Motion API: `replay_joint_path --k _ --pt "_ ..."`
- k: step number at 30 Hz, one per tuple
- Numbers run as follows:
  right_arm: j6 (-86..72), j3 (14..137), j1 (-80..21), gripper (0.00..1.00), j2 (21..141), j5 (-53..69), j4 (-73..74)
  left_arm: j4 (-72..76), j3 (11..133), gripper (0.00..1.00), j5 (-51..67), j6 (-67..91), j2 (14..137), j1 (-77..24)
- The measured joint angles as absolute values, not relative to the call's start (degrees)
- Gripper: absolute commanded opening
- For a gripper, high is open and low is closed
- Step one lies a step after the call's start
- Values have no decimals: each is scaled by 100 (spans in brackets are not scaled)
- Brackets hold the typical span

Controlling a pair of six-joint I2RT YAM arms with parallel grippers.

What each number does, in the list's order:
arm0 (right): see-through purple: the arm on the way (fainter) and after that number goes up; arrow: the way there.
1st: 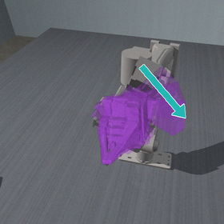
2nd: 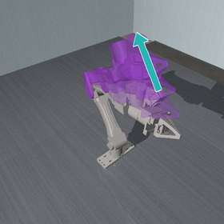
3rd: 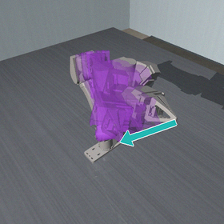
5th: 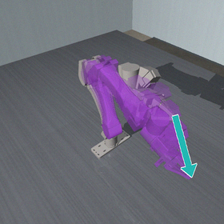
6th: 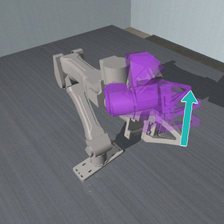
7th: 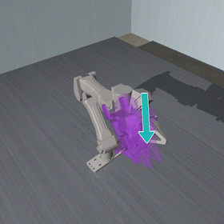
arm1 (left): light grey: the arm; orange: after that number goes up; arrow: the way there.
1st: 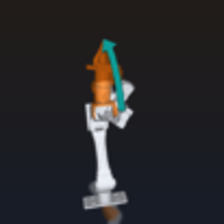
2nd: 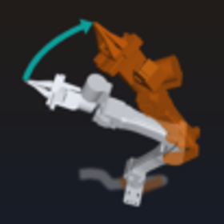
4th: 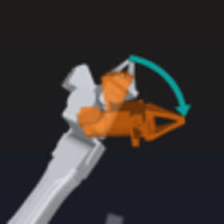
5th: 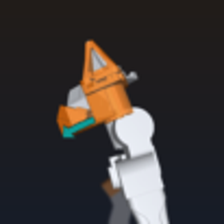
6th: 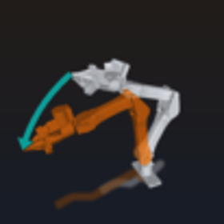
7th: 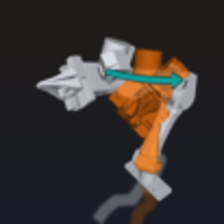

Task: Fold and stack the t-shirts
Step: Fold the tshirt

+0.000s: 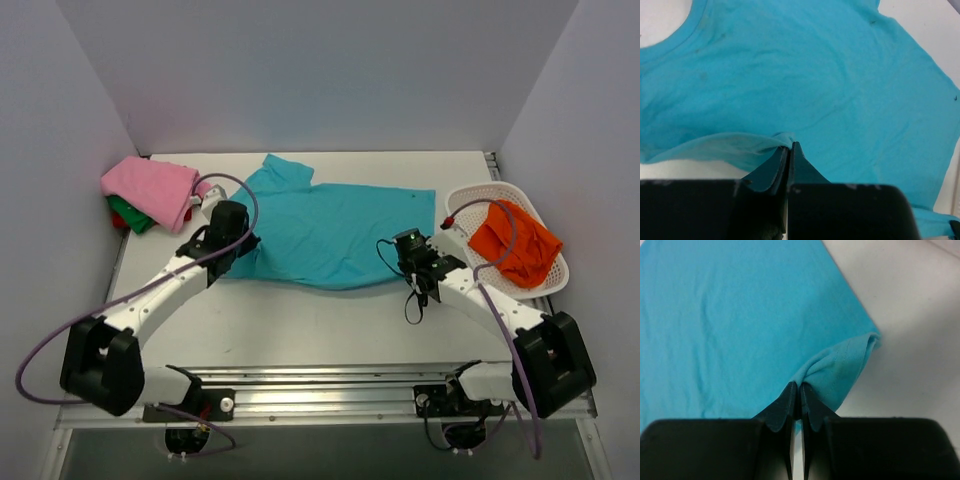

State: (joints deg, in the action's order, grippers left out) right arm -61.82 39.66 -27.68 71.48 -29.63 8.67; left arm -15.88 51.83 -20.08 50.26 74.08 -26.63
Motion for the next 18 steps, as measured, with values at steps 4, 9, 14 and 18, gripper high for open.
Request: replay_joint_path --k 4,9,14,18 --pt "-6130 4442 -2305 0 8029 -2982 600 -1391 6018 2 -1566 4759 8613 -2217" --pt "-6114 5273 -1765 0 9786 -2947 318 -1280 7867 2 -834 4416 11015 -1625" --pt "-6012 6187 -1564 71 10739 -2952 143 -1433 8908 64 -34 4160 12453 -1245" --pt "-5835 6556 -1542 85 10936 -2847 91 -1433 9522 85 429 4097 12639 -1109"
